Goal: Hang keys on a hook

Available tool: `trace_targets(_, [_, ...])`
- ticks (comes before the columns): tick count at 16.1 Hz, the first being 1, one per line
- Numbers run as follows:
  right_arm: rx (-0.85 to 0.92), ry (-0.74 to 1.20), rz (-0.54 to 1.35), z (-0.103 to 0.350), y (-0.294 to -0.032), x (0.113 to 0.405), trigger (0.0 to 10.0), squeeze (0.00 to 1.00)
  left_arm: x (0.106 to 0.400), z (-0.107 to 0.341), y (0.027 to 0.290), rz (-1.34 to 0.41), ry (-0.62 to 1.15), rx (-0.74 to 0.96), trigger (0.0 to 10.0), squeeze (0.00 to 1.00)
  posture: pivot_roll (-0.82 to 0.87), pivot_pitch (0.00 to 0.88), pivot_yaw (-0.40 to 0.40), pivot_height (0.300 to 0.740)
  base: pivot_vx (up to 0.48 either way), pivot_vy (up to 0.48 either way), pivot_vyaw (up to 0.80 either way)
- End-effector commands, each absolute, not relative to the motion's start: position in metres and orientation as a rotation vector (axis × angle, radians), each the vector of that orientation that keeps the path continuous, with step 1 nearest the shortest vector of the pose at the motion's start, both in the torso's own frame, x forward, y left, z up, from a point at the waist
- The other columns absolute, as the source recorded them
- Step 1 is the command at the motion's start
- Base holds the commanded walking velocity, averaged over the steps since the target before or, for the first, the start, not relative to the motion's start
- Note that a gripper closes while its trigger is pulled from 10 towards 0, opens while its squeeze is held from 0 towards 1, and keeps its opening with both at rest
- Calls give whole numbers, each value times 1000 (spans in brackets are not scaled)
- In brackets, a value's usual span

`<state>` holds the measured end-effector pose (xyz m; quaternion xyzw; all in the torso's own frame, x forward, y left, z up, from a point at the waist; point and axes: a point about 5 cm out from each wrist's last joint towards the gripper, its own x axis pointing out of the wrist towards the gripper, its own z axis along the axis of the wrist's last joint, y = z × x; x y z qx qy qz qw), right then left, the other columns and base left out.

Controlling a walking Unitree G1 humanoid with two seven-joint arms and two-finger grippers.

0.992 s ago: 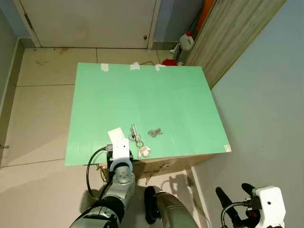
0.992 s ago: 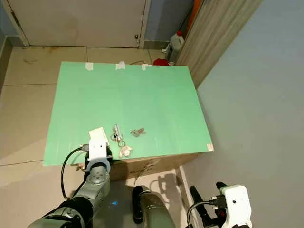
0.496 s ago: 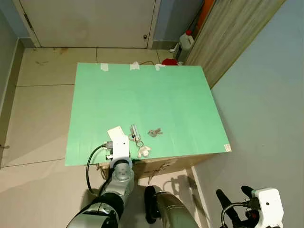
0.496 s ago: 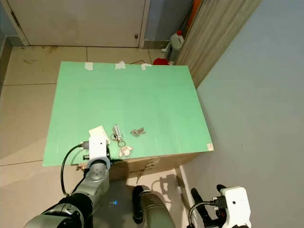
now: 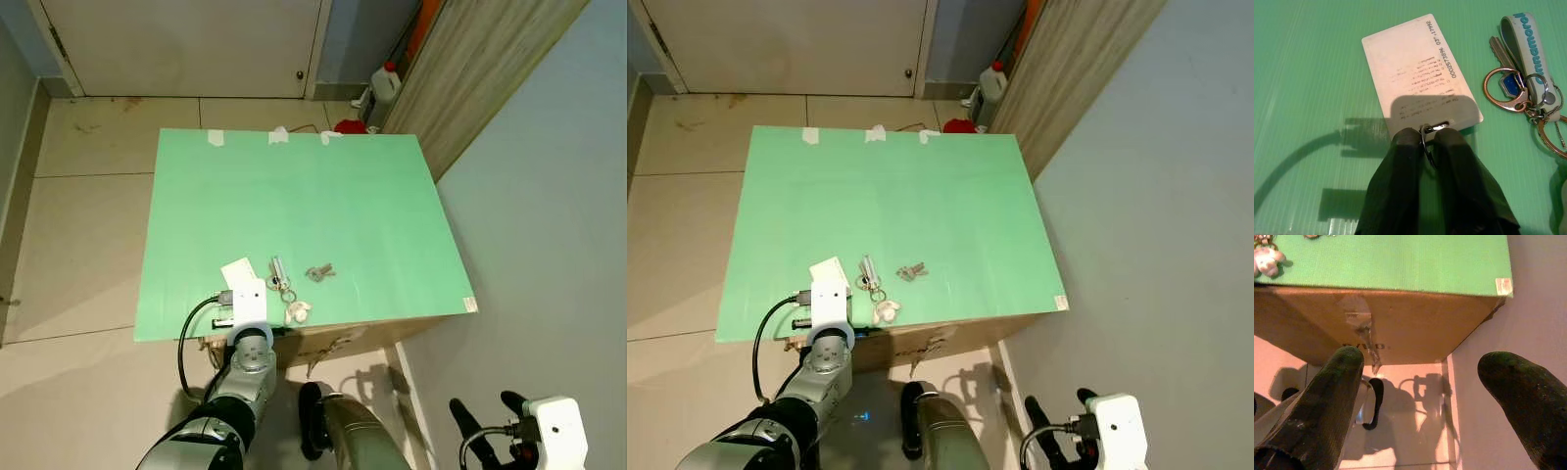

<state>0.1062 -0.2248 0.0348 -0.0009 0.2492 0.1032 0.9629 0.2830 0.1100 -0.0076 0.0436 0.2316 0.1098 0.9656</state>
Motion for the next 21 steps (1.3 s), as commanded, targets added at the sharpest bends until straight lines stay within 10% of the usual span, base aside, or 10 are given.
trace_targets(1, [-22,532,180,32,-235,98,10000,0,273,-17,103,194,516,80,0,0,-380,263,-174,740,0,0,0])
trace_targets(14, [36,460,187,3,-218,142,10000,0,304,31,141,209,209,162,0,0,-223,161,-97,740,0,0,0])
trace_targets(21, [96,270,73,15,-212,205,10000,0,310,87,129,-157,-29,222,0,0,-143,13,-8,740,0,0,0])
